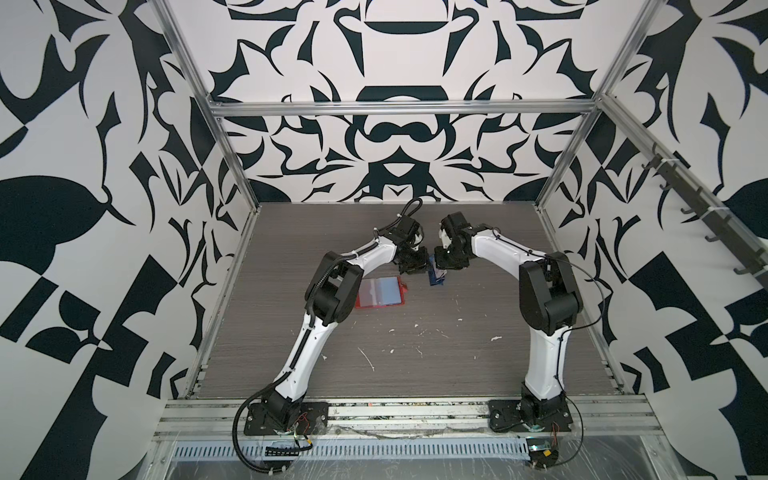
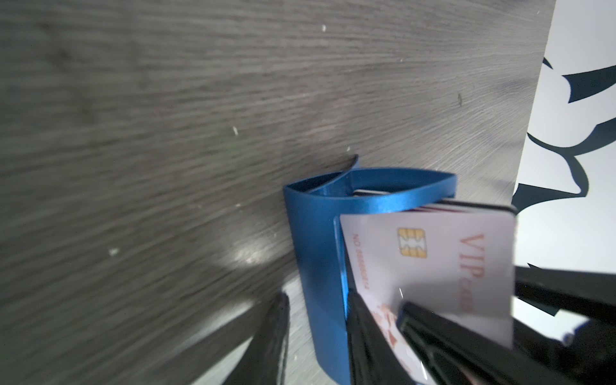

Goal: Insert credit cards into a card holder
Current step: Pick up the credit card from the storage box.

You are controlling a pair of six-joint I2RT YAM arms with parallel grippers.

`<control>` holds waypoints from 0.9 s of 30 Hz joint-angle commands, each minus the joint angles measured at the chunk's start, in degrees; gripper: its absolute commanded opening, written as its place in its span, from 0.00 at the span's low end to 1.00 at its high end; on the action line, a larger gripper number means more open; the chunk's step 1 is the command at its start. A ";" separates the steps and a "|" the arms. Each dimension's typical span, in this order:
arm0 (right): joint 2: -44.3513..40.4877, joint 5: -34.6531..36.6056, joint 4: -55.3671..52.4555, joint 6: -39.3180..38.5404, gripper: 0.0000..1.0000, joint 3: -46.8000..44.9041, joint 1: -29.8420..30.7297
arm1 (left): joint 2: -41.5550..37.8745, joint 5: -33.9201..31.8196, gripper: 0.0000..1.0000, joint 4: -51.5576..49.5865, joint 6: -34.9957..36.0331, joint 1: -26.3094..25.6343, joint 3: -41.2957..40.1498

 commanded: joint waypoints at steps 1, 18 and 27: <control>-0.87 1.82 -2.59 -0.19 0.34 2.32 -0.06 | 2.47 -1.53 0.33 -3.38 -0.05 0.10 -0.31; -2.09 3.44 -5.01 -1.03 0.32 3.35 0.34 | 2.55 -2.15 0.32 -4.14 0.06 0.10 -0.04; -3.22 3.70 -5.48 -1.31 0.30 3.55 0.47 | 2.63 -2.68 0.32 -4.17 -0.01 0.10 -0.27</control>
